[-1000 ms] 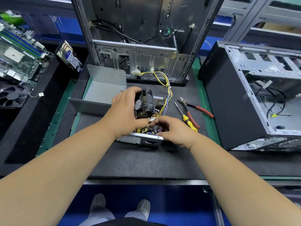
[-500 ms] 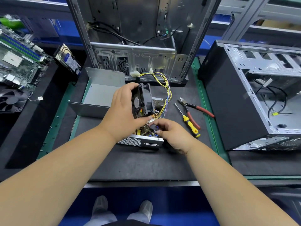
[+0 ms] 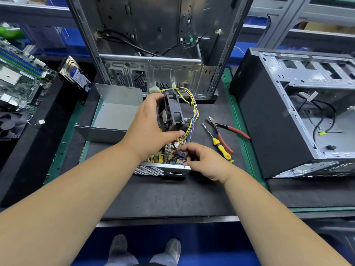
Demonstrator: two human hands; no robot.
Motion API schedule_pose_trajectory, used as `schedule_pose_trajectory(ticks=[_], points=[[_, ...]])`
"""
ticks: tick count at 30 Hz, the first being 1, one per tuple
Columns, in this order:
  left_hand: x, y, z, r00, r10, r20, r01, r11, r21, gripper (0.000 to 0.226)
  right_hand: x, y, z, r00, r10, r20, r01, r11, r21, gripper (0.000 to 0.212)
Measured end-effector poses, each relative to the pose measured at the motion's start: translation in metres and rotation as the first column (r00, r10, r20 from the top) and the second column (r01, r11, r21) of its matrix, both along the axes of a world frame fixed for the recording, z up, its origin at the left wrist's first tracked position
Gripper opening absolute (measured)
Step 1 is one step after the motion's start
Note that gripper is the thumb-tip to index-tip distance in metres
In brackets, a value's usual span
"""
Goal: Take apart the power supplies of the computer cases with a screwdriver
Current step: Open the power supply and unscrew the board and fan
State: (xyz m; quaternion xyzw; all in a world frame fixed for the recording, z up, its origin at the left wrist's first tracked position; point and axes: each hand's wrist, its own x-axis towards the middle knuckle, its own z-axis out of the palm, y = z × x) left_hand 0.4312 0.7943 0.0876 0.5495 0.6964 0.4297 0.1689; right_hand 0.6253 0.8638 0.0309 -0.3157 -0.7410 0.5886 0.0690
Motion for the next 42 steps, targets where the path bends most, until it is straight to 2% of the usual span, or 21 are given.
schedule_pose_trajectory(ticks=[4,9,13,16,20,23,26,28,30,32,35,37,39,42], points=[[-0.001,-0.001,-0.003,0.999,0.023,0.046,-0.022,1.0,-0.014,0.094,0.003,-0.004,0.003,1.0,-0.006,-0.013,0.006,1.0,0.03,0.05],[0.0,-0.002,-0.005,0.997,0.033,0.074,-0.033,0.999,-0.011,0.094,0.002,-0.014,-0.002,0.981,-0.187,-0.048,0.192,0.97,0.15,0.042],[0.0,-0.002,-0.003,0.994,0.044,0.096,-0.042,0.999,-0.027,0.09,0.008,-0.017,-0.002,0.978,-0.191,-0.085,0.206,0.945,0.255,0.035],[0.002,-0.005,-0.001,0.994,0.059,0.093,-0.055,0.998,-0.042,0.089,0.008,-0.021,-0.001,0.984,-0.158,-0.081,0.177,0.9,0.397,0.024],[0.008,-0.009,0.006,0.989,0.089,-0.114,-0.098,0.992,-0.076,0.097,0.008,-0.02,0.003,0.987,-0.148,-0.069,0.163,0.862,0.48,0.017],[0.011,-0.01,0.007,0.958,0.111,-0.264,-0.153,0.978,-0.143,0.098,0.008,-0.02,0.003,0.989,-0.15,-0.004,0.125,0.806,0.579,0.014],[0.01,-0.007,0.006,0.928,0.118,-0.353,-0.21,0.949,-0.235,0.095,0.006,-0.02,0.004,0.974,-0.215,-0.074,0.223,0.842,0.491,0.02],[0.008,-0.006,0.005,0.911,0.103,-0.4,-0.223,0.938,-0.267,0.095,0.005,-0.017,0.01,0.921,-0.351,-0.17,0.388,0.875,0.291,0.024],[0.007,-0.006,0.004,0.893,0.078,-0.443,-0.217,0.938,-0.271,0.096,0.003,-0.012,0.019,0.852,-0.473,-0.223,0.5,0.862,0.083,0.019],[0.005,-0.008,0.003,0.891,0.05,-0.452,-0.196,0.939,-0.281,0.099,0.0,-0.007,0.03,0.819,-0.516,-0.252,0.535,0.844,0.012,0.015],[0.003,-0.013,0.005,0.917,0.011,-0.4,-0.152,0.934,-0.323,0.101,-0.007,0.0,0.049,0.816,-0.486,-0.314,0.513,0.858,0.005,0.023],[0.001,-0.018,0.01,0.939,0.025,-0.344,-0.139,0.94,-0.312,0.094,-0.013,0.001,0.063,0.829,-0.441,-0.345,0.475,0.88,0.017,0.025],[-0.003,-0.022,0.018,0.974,0.052,-0.223,-0.106,0.965,-0.24,0.072,-0.022,0.001,0.079,0.851,-0.387,-0.356,0.431,0.901,0.051,0.024],[-0.011,-0.026,0.033,0.993,0.032,0.112,-0.019,0.994,-0.11,0.018,-0.04,-0.004,0.101,0.889,-0.308,-0.338,0.363,0.925,0.112,0.021]])
